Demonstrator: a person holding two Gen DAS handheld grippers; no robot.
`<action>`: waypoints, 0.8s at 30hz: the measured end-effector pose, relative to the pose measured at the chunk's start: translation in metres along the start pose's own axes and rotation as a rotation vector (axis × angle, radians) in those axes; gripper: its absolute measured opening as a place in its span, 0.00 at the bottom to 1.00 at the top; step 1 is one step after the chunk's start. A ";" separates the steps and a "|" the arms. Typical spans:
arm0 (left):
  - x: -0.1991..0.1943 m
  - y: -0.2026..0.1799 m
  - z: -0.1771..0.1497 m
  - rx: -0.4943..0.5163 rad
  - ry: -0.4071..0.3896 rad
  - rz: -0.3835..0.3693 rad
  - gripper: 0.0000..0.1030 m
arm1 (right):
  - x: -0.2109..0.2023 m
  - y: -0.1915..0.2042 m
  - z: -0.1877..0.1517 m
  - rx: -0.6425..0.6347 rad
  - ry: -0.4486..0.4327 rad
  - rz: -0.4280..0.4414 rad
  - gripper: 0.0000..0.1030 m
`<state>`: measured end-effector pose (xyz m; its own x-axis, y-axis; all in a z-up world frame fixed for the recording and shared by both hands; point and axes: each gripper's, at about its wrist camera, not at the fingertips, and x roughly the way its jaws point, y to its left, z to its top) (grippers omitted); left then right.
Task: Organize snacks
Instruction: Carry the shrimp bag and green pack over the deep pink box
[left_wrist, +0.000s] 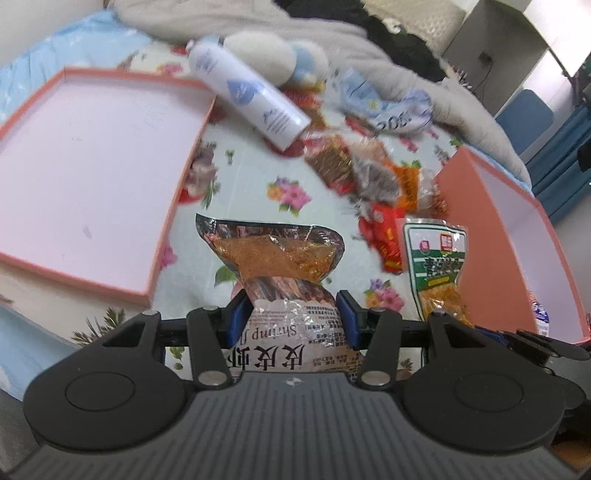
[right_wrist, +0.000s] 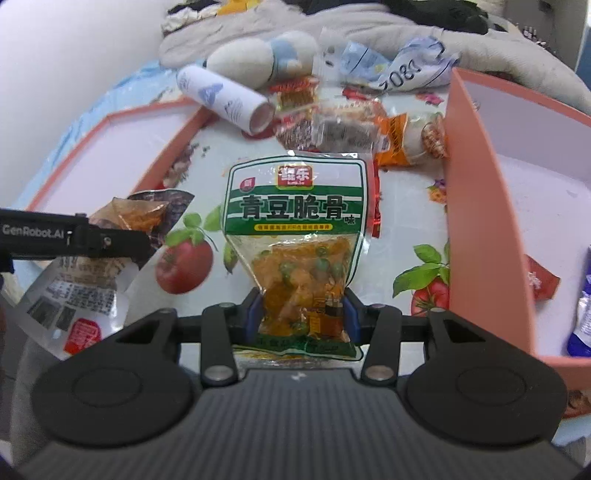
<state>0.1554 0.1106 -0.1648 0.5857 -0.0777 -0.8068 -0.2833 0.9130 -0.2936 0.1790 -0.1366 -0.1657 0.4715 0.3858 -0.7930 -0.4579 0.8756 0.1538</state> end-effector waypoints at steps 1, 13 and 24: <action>-0.007 -0.002 0.001 0.003 -0.012 -0.006 0.54 | -0.007 0.001 0.000 0.003 -0.012 -0.001 0.46; -0.082 -0.031 -0.007 0.029 -0.119 -0.072 0.54 | -0.099 0.005 -0.010 0.078 -0.169 -0.032 0.46; -0.132 -0.070 -0.026 0.097 -0.172 -0.153 0.54 | -0.158 -0.001 -0.026 0.130 -0.271 -0.058 0.46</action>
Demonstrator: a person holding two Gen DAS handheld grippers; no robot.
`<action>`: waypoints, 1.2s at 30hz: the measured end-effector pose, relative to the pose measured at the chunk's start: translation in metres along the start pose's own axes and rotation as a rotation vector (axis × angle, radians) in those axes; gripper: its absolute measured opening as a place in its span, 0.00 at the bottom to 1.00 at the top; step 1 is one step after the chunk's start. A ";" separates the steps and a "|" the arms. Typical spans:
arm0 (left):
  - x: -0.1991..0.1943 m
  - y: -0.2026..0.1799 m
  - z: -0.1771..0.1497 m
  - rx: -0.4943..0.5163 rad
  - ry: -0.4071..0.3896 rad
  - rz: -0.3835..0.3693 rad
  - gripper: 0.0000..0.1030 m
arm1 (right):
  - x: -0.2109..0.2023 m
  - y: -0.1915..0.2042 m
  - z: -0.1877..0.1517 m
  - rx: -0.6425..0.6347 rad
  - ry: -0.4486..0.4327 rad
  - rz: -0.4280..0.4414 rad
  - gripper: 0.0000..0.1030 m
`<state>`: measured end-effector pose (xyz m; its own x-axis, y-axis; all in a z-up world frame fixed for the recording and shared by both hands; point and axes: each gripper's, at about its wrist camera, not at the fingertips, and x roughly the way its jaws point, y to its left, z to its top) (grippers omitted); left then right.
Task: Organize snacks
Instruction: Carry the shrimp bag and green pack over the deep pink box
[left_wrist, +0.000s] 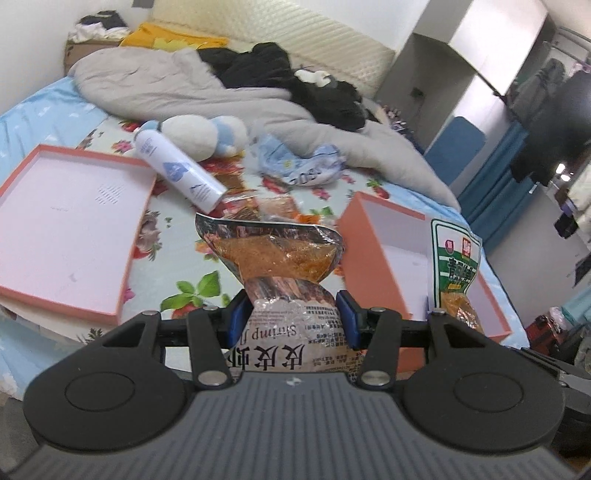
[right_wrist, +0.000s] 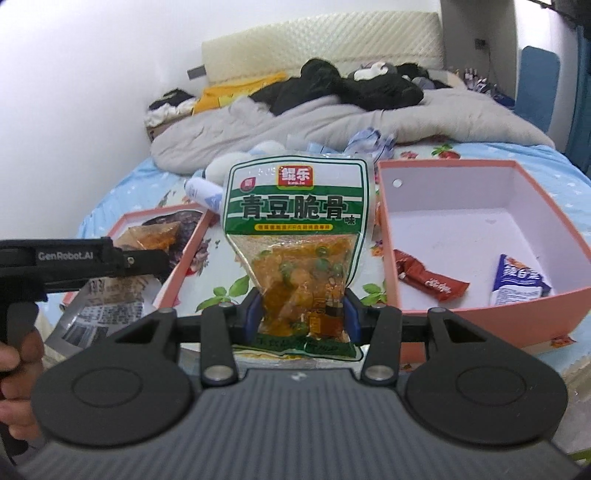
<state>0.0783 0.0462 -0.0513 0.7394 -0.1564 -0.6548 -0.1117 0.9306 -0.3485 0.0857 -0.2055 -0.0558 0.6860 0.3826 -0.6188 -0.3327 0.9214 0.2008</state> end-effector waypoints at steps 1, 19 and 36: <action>-0.002 -0.005 0.000 0.005 -0.002 -0.006 0.54 | -0.005 -0.002 0.000 0.003 -0.008 -0.005 0.46; 0.005 -0.100 -0.016 0.123 0.041 -0.183 0.54 | -0.068 -0.053 -0.019 0.096 -0.066 -0.152 0.47; 0.097 -0.157 0.013 0.179 0.144 -0.210 0.54 | -0.038 -0.106 -0.009 0.201 -0.037 -0.192 0.47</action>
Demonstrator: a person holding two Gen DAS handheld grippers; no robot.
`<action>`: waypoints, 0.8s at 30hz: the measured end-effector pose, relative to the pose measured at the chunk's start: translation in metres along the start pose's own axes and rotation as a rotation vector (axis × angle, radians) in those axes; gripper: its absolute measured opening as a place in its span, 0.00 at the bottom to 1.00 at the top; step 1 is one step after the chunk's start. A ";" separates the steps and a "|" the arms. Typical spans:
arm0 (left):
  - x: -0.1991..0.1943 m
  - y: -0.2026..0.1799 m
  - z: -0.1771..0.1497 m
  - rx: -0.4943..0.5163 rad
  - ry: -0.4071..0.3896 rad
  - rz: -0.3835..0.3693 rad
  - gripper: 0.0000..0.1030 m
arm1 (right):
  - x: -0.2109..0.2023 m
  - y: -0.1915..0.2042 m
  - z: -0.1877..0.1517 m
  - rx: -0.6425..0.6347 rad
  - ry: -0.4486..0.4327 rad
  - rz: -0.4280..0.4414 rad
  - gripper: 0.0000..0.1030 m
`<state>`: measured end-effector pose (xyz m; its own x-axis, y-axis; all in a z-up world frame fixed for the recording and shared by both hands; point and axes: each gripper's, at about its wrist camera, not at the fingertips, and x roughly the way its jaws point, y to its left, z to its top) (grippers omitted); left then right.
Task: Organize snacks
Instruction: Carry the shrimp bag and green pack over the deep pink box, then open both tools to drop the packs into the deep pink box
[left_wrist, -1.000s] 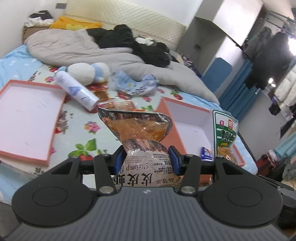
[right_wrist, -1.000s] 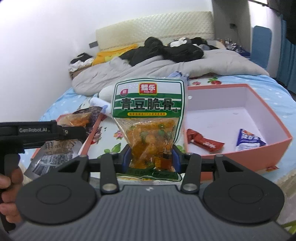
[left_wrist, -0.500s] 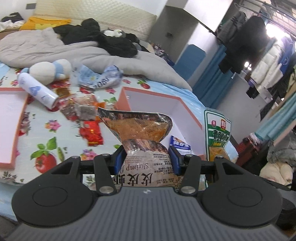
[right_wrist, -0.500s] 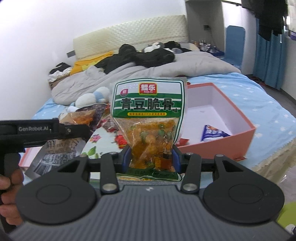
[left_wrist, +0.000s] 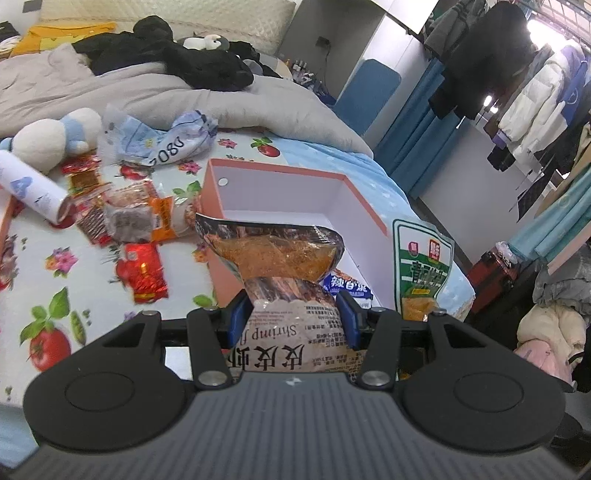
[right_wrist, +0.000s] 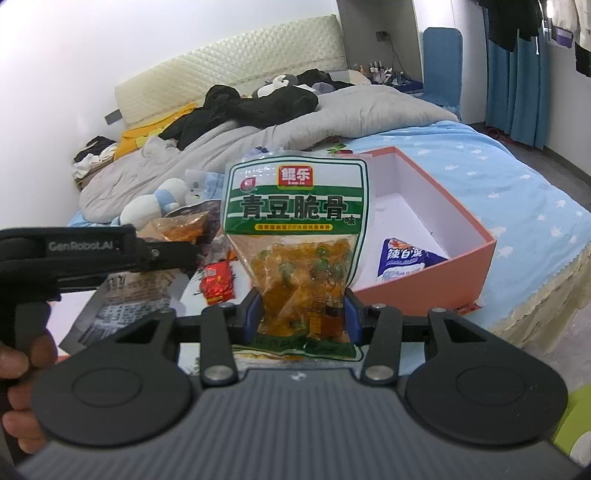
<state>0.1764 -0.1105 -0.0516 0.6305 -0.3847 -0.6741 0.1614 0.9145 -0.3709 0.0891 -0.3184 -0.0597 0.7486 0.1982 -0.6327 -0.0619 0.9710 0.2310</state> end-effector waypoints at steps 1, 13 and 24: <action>0.007 -0.001 0.004 0.000 0.006 0.000 0.54 | 0.005 -0.004 0.004 0.001 0.002 -0.002 0.47; 0.105 -0.010 0.063 0.026 0.059 0.007 0.54 | 0.075 -0.046 0.044 0.021 0.031 -0.036 0.48; 0.195 -0.009 0.083 0.054 0.153 0.018 0.54 | 0.146 -0.074 0.051 0.031 0.141 -0.040 0.48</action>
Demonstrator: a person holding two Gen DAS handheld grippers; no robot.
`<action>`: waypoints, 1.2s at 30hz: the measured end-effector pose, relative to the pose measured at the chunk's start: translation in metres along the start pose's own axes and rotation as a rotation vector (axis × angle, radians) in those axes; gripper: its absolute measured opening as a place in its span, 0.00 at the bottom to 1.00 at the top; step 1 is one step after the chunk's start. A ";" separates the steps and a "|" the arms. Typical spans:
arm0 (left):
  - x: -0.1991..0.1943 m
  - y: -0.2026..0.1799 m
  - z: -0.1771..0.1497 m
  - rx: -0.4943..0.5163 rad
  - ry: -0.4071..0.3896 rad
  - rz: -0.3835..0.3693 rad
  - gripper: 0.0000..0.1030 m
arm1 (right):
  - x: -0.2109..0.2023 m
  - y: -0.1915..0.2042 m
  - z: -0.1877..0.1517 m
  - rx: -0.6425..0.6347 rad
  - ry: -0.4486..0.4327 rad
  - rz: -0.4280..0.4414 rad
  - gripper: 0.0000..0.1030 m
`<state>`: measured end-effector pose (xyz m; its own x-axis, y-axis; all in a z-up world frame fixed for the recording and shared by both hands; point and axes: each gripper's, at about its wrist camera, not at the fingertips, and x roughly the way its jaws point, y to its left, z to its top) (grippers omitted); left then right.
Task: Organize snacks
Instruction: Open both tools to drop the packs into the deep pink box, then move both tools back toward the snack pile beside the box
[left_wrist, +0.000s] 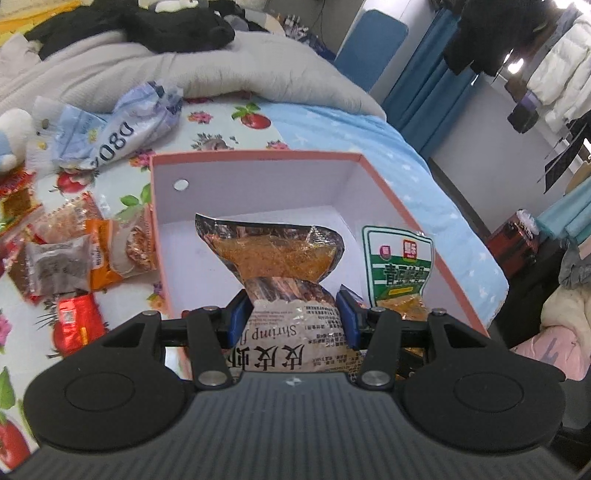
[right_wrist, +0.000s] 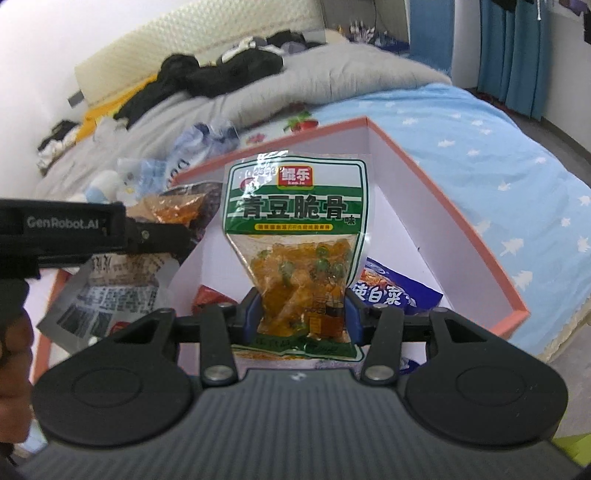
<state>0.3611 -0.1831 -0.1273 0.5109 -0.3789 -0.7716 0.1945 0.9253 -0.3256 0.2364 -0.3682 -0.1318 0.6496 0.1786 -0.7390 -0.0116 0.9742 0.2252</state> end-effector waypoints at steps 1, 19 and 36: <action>0.005 0.000 0.000 -0.001 0.006 -0.002 0.54 | 0.005 -0.002 0.001 0.000 0.006 0.000 0.48; 0.022 0.008 0.004 -0.005 0.044 -0.002 0.70 | 0.036 -0.008 0.001 -0.002 0.068 -0.065 0.70; -0.122 -0.014 -0.038 0.034 -0.138 0.011 0.70 | -0.069 0.024 -0.017 0.003 -0.087 -0.023 0.70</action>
<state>0.2638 -0.1507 -0.0494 0.6229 -0.3647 -0.6920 0.2153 0.9304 -0.2966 0.1779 -0.3546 -0.0862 0.7134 0.1438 -0.6858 0.0057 0.9775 0.2109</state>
